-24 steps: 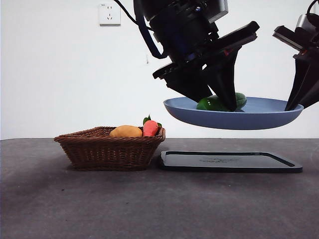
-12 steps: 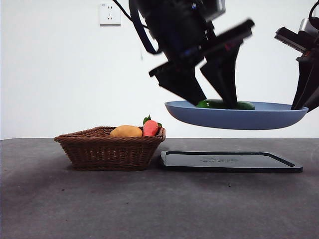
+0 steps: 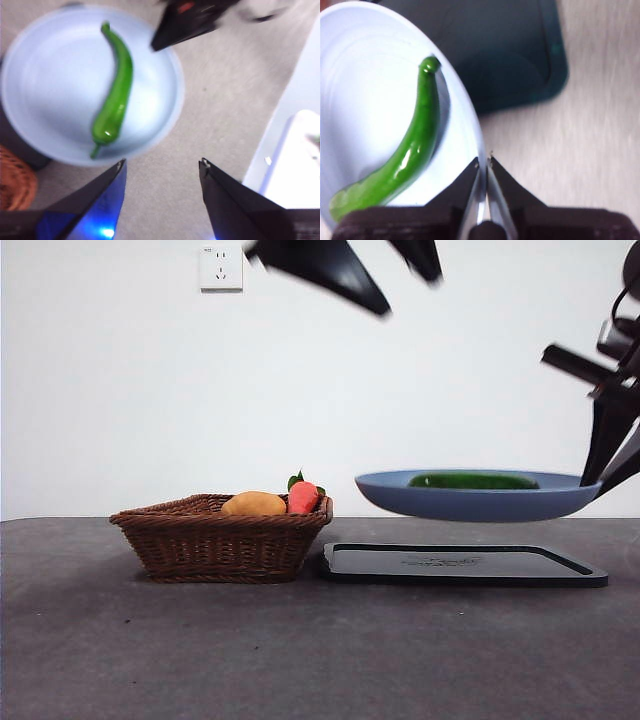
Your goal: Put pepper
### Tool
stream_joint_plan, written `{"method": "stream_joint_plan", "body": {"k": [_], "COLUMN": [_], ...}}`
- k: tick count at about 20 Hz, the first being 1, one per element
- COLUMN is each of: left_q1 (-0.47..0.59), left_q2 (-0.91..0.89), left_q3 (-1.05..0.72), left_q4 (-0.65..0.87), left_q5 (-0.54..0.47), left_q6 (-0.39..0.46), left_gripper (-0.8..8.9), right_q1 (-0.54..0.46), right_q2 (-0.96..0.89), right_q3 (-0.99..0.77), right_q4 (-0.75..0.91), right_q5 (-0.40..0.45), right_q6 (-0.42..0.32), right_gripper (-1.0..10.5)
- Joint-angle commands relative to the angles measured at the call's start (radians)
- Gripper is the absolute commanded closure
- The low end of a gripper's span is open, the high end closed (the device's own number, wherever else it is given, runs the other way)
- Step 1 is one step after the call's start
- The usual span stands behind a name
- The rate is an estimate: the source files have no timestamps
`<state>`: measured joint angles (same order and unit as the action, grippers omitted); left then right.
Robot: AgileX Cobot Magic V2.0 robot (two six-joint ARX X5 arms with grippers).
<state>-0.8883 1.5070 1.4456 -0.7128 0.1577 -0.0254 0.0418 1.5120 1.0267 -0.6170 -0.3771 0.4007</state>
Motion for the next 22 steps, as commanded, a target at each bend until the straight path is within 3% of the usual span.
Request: {"method": "stream_joint_plan", "body": {"k": [1, 10, 15, 19, 22], "left_q1": [-0.007, -0.007, -0.007, -0.007, -0.007], "left_q2": [-0.041, -0.195, -0.196, -0.196, -0.196], "left_q3": [0.018, 0.018, 0.018, 0.018, 0.018], "left_q4": [-0.028, -0.067, -0.066, -0.068, -0.08], "left_q5": [0.003, 0.0, -0.005, -0.073, -0.108], "left_q6": [0.014, -0.001, 0.0, 0.0, 0.001], "left_gripper": [5.55, 5.55, 5.55, 5.55, 5.55], "right_q1": [-0.003, -0.003, -0.002, -0.002, -0.005], "right_q2": [0.108, 0.422, 0.438, 0.429, 0.361], "right_q3": [0.088, 0.297, 0.297, 0.297, 0.297], "right_q4": [0.027, 0.079, 0.111, 0.069, 0.032], "right_q5": [0.017, 0.043, 0.038, 0.04, 0.047], "right_q6": [0.006, -0.002, -0.018, -0.062, -0.105], "right_gripper": [9.4, 9.4, 9.3, 7.9, 7.5]}}
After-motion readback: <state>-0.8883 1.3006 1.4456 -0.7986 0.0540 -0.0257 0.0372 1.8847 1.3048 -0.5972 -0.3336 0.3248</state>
